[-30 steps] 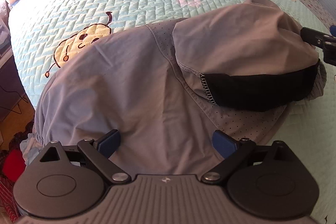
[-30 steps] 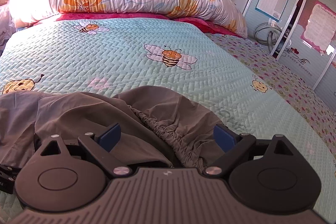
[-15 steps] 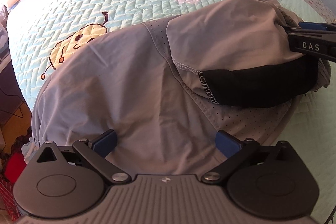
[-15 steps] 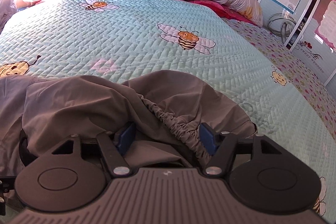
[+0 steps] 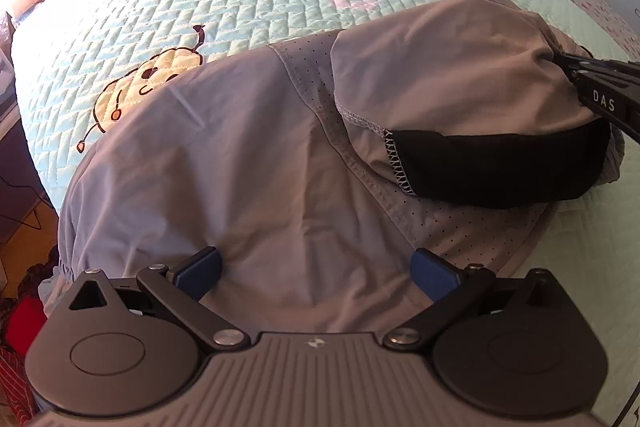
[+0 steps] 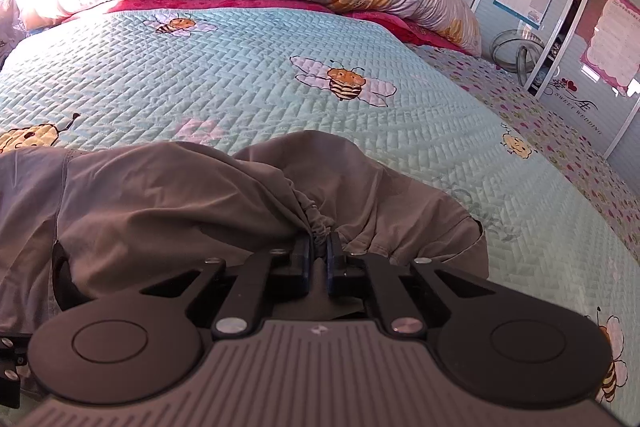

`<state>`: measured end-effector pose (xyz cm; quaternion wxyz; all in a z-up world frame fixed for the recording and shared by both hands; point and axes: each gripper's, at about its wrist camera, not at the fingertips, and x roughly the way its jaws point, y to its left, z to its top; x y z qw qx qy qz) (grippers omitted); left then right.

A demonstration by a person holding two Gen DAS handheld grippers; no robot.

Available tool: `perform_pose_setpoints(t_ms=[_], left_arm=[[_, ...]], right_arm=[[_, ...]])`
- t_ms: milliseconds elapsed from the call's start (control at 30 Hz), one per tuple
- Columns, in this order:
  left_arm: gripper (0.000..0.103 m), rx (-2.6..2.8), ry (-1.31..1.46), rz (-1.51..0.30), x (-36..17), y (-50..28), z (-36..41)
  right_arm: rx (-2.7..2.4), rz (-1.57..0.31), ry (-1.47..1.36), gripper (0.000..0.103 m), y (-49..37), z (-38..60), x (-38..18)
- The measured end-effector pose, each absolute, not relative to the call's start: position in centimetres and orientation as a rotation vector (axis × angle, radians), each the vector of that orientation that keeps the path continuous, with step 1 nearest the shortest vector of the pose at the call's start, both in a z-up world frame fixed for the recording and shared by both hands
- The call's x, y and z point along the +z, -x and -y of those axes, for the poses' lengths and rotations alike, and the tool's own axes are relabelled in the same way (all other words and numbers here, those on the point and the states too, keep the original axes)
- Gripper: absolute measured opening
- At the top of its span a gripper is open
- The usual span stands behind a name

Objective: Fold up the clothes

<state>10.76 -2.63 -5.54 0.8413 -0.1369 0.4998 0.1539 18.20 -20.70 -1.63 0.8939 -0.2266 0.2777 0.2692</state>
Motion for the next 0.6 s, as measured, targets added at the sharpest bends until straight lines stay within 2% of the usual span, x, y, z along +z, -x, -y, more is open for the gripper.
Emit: perform_pose_setpoints(t_ms=[267, 433, 600], left_arm=[[0.099, 0.213, 0.547, -0.866, -2.3, -2.5, 0.8], [0.099, 0.139, 0.623, -0.953, -1.9, -2.4, 0.7], [0.099, 0.134, 0.748, -0.930, -2.0, -2.8, -0.6]], right_arm=[[0.517, -0.530, 0.368, 0.004, -17.1, 24.0, 0.1], [0.473, -0.517, 0.288, 0.004, -15.4, 28.0, 1.0], [0.486, -0.573, 0.297, 0.004, -14.8, 29.9, -0.6]])
